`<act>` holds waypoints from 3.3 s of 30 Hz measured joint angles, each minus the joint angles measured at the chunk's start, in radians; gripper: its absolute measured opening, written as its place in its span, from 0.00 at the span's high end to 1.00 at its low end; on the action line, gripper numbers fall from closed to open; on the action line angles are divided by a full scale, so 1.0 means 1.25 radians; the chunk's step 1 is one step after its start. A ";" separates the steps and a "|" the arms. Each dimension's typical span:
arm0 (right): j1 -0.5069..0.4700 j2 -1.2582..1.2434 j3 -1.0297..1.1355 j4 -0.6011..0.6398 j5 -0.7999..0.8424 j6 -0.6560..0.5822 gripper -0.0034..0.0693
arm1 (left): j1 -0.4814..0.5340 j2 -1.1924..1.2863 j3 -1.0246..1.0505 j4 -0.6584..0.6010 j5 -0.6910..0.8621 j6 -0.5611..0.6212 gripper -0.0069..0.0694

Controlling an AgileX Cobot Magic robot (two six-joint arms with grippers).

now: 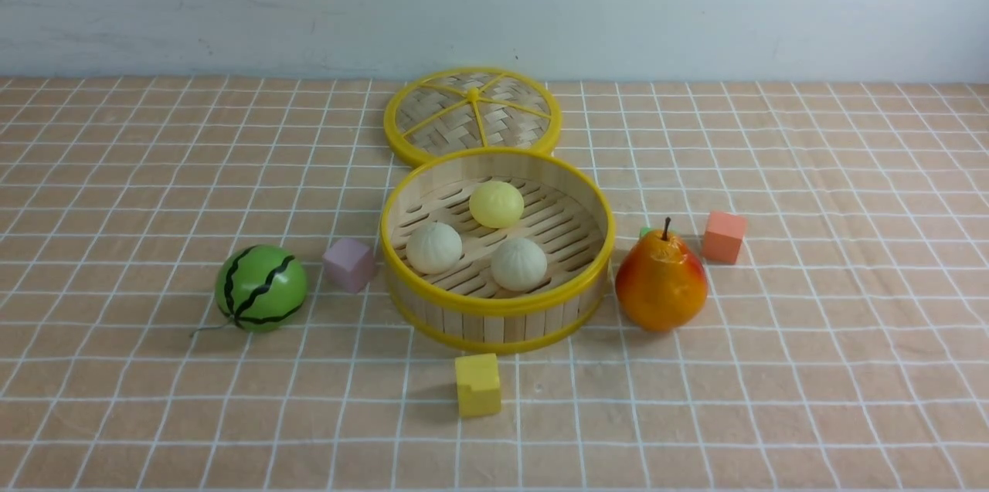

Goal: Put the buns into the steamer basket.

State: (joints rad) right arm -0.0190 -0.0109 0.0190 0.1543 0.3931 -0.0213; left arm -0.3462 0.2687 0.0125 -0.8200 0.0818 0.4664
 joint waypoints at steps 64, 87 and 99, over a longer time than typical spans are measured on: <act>0.000 0.000 0.000 0.000 0.001 0.000 0.84 | 0.192 -0.223 0.015 0.586 0.240 -0.559 0.93; 0.000 0.000 0.000 0.000 0.001 0.000 0.79 | 0.192 -0.223 0.015 0.584 0.241 -0.559 0.93; 0.000 0.000 0.000 0.000 0.001 0.000 0.78 | 0.192 -0.223 0.015 0.584 0.241 -0.559 0.93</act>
State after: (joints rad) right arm -0.0190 -0.0109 0.0190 0.1546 0.3950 -0.0213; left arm -0.1061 -0.0098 0.0311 -0.0902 0.3828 -0.2328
